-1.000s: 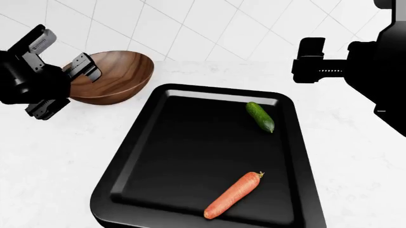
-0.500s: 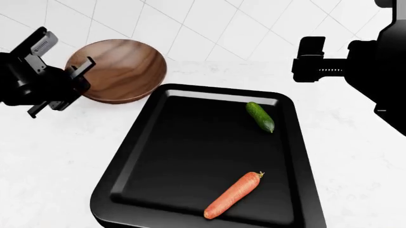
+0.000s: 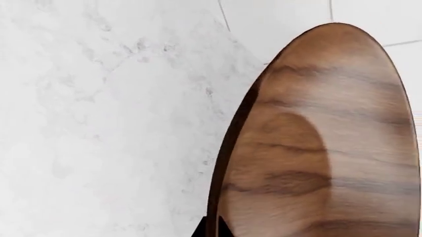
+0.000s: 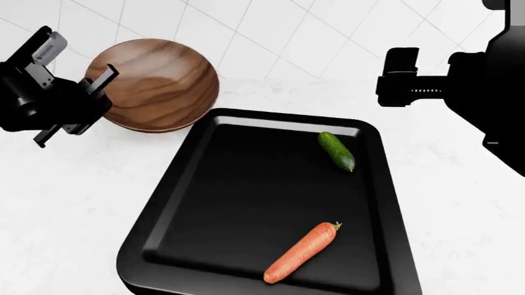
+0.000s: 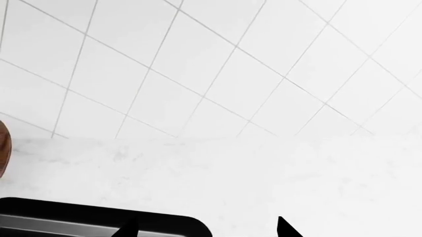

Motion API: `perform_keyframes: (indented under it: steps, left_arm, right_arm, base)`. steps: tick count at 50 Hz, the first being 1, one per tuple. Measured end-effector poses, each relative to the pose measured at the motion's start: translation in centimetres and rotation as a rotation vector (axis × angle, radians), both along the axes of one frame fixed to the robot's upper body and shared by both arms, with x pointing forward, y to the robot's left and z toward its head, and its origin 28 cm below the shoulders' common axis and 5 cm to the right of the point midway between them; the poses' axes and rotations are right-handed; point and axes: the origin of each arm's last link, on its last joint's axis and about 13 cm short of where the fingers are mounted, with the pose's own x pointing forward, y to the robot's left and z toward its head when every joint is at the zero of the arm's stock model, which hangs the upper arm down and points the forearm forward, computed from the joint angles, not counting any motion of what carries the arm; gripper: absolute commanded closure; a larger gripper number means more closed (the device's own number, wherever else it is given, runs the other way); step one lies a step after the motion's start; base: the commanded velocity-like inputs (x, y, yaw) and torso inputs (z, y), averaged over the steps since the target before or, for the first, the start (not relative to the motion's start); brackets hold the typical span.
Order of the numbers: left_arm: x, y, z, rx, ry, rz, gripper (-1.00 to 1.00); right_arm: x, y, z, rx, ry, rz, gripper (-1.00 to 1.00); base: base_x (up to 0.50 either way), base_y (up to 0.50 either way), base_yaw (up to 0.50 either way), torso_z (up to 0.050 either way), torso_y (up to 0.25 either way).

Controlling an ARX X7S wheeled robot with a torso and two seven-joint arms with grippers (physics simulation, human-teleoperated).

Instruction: Place the two vegetables and bowl onto the tray for setting up a vegetable dip station.

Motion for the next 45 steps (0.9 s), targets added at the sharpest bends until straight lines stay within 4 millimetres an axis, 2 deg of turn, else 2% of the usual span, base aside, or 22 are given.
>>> perform_keyframes:
  steps: [30, 38, 45]
  left_arm:
    - [-0.1, 0.2, 2.4, -0.085, -0.084, 0.087, 1.0]
    - [-0.5, 0.0, 4.0, -0.128, -0.108, 0.106, 1.0]
    - [-1.9, -1.0, 6.2, -0.183, -0.086, 0.091, 1.0]
  right_arm:
    - [0.0, 0.0, -0.1, -0.004, 0.002, 0.001, -1.0]
    - [0.0, 0.0, -0.2, -0.004, 0.002, 0.001, -1.0]
    - [0.1, -0.1, -0.2, -0.006, 0.003, -0.002, -1.0]
  base:
    - [0.0, 0.0, 0.0, 0.0, 0.0]
    - [0.0, 0.0, 0.0, 0.0, 0.0]
    - [0.0, 0.0, 0.0, 0.0, 0.0]
